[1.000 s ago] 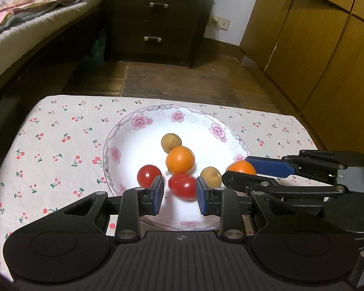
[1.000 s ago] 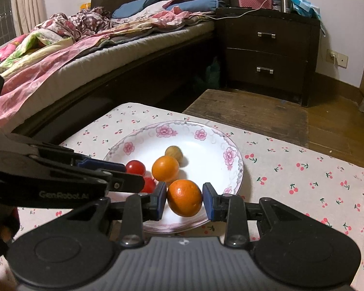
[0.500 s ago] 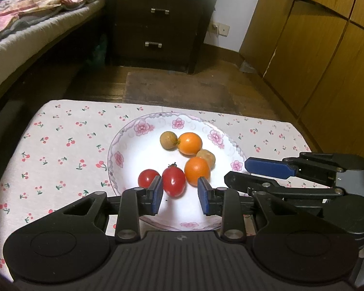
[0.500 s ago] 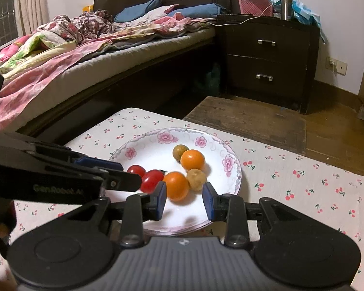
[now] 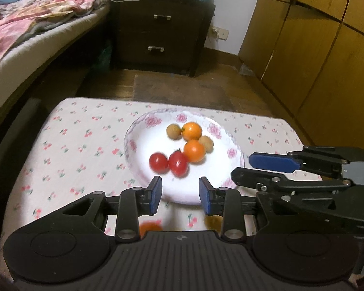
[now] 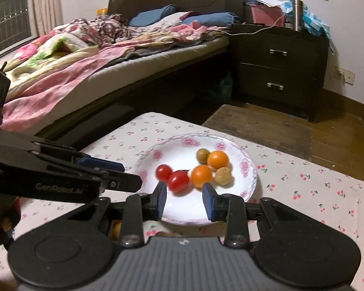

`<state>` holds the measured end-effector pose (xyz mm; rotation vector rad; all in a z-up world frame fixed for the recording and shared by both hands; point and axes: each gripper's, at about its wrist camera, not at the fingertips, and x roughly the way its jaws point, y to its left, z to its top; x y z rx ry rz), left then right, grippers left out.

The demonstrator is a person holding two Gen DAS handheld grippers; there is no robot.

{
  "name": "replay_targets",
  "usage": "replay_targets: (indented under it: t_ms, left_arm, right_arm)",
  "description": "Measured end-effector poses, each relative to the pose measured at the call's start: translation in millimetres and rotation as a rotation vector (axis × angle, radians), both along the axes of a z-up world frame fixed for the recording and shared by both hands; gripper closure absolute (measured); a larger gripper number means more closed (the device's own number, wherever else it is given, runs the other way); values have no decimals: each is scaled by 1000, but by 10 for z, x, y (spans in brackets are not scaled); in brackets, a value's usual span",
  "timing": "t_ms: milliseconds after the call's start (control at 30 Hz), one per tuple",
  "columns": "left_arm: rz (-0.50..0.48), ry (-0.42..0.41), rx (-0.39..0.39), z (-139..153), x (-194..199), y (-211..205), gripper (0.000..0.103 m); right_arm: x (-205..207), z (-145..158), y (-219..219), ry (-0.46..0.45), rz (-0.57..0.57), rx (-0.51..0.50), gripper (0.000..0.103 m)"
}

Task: Organize fruits
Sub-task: 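Move both tools back toward the remaining fruit pile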

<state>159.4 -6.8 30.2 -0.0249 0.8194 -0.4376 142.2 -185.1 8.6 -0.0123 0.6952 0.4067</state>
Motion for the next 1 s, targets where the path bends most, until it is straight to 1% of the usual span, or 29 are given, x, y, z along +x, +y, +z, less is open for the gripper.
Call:
replay_targets:
  t_ms: [167,400,533,667,867,1000]
  left_arm:
    - [-6,19,12,-28,-142,119,60]
    - [-53,49,25,-88,-325,192,57]
    - [-89,61,31,-118,-414,194,53]
    - [-135,79,56,-195,-492,184,53]
    - [-130,85,41,-191,-512,278,52]
    - [-135,85,39,-189,-517,296,51]
  right_arm:
    - [-253,-36,74,30,40,-8,50]
    - [-501,-182,202,84,117,-31,50]
    - [-528,-245,281,101,154,-39,50]
    - [-518,-320,292,129,183,-41,50]
    - [-459,-433,356,148,221,-60,49]
    - [-420,-449,371,140,215,-70,48]
